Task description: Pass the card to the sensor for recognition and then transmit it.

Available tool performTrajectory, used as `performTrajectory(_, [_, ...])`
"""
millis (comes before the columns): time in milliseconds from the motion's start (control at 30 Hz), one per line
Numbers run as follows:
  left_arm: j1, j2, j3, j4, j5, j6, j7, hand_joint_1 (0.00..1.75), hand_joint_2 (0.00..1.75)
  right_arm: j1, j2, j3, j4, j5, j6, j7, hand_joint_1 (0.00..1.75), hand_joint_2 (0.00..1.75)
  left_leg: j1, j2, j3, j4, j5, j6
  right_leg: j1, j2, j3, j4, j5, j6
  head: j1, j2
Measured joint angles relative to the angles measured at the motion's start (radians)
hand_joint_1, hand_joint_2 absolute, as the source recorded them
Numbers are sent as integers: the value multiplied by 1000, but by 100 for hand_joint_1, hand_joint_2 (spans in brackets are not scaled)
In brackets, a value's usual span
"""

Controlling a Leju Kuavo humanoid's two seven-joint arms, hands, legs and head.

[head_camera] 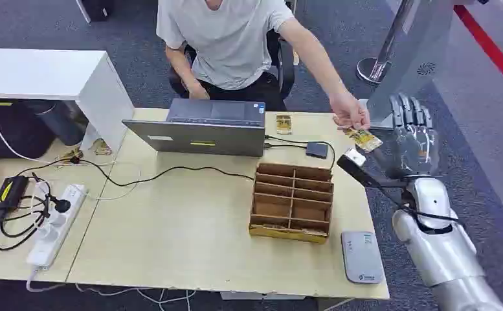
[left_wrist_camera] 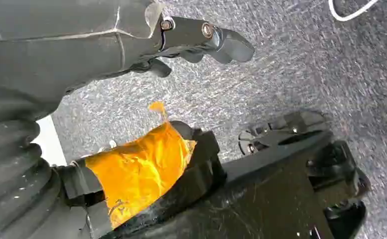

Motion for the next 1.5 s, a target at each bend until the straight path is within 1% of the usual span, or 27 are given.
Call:
performTrajectory(33, [0,-1,0,0,1,-8,-4,0,175,1,1,3,3,-5,0,0,175,175,0,0,0,0,0,0,0,0,0,0,0,0,0,0])
performTrajectory(200, [3,-4,0,0,14,-59,-45,0,175,5,5,11,6,-35,-3,-15,175,175,0,0,0,0,0,0,0,0,0,0,0,0,0,0])
performTrajectory(300, [3,-6,0,5,14,-72,-55,0,175,8,8,14,7,-47,-3,-23,175,175,0,0,0,0,0,0,0,0,0,0,0,0,0,0])
performTrajectory(800, [3,-8,0,8,2,-95,-65,0,175,15,16,30,-3,-83,-4,-38,175,175,0,0,0,0,0,0,0,0,-1,0,0,0,0,0])
performTrajectory(933, [3,-10,0,8,14,-79,-57,0,175,40,20,31,-27,-85,-21,-42,175,175,0,-1,0,0,0,0,0,-1,-1,0,0,0,0,0])
performTrajectory(1067, [3,-10,1,8,27,-72,-55,0,175,121,15,24,-111,-99,-63,-48,175,175,0,-1,0,0,0,0,0,-1,-1,0,0,0,0,0])
performTrajectory(1167, [5,-10,5,8,41,-70,-55,0,175,203,2,4,-187,-135,-79,-78,175,175,0,-1,-1,0,0,0,0,-2,-2,-1,-1,0,0,0])
performTrajectory(1300, [8,-13,32,8,67,-64,-63,0,175,366,-16,-55,-338,-164,-127,-144,175,175,0,-3,-3,0,-1,1,0,-3,-2,-1,-2,1,0,0])
performTrajectory(1500, [10,-16,54,8,79,-61,-66,0,175,504,-25,-119,-460,-161,-145,-179,175,175,0,-1,-1,0,-2,0,0,-2,-2,-1,-2,0,0,0])
